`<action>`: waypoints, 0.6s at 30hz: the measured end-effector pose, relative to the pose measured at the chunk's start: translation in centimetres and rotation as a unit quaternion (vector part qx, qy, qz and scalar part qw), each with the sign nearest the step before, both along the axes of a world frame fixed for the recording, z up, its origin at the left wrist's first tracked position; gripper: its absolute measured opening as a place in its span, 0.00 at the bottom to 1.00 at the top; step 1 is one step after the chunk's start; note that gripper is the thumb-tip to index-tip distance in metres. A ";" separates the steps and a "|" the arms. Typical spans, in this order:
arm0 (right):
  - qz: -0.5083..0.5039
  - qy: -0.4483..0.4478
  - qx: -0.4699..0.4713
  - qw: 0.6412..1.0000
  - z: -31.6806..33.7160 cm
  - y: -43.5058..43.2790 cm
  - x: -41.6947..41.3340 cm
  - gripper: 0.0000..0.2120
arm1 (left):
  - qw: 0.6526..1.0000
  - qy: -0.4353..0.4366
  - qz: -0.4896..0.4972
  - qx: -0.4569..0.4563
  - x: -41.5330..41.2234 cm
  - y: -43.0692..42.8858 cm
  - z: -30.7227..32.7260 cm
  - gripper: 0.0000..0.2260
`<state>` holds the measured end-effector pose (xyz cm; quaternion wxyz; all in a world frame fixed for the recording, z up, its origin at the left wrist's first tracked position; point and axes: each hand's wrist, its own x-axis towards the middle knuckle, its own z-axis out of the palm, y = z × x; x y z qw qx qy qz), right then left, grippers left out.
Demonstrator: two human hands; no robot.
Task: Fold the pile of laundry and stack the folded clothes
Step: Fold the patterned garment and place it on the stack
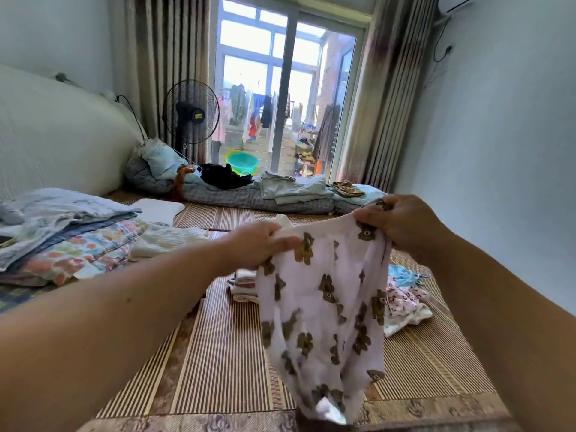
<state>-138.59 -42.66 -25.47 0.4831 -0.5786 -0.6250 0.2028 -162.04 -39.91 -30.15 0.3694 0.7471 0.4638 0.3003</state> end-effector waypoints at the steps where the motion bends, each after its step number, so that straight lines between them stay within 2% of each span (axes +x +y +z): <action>1: -0.034 -0.030 0.006 0.999 0.0 0.4 -0.2 0.15 | 0.999 0.013 0.038 0.010 0.1 0.4 1.2 0.16; 4: -0.125 -0.096 0.052 0.986 -0.1 1.8 -1.8 0.16 | 0.991 -0.056 0.117 -0.043 1.3 1.2 4.5 0.09; 7: -0.105 -0.059 0.087 0.989 0.3 2.8 -4.4 0.14 | 0.981 -0.112 0.136 -0.084 2.9 1.4 7.4 0.04; 10: -0.031 0.047 0.073 0.996 1.6 3.2 -6.4 0.13 | 0.985 -0.114 0.125 -0.045 4.0 1.3 9.7 0.08; 12: 0.023 0.101 0.056 0.993 2.7 3.0 -6.8 0.19 | 0.985 -0.118 0.121 -0.022 4.3 0.8 11.0 0.12; 14: 0.049 0.085 0.058 0.994 3.7 2.2 -6.6 0.22 | 0.988 -0.113 0.104 -0.010 4.3 0.2 12.0 0.18; 16: 0.073 0.042 0.068 0.994 4.3 1.4 -6.3 0.19 | 0.993 -0.083 0.080 0.001 3.9 -0.2 12.7 0.24; 18: 0.082 -0.003 0.074 0.994 4.6 1.1 -6.1 0.14 | 0.996 0.020 0.067 0.054 3.5 -0.6 12.9 0.26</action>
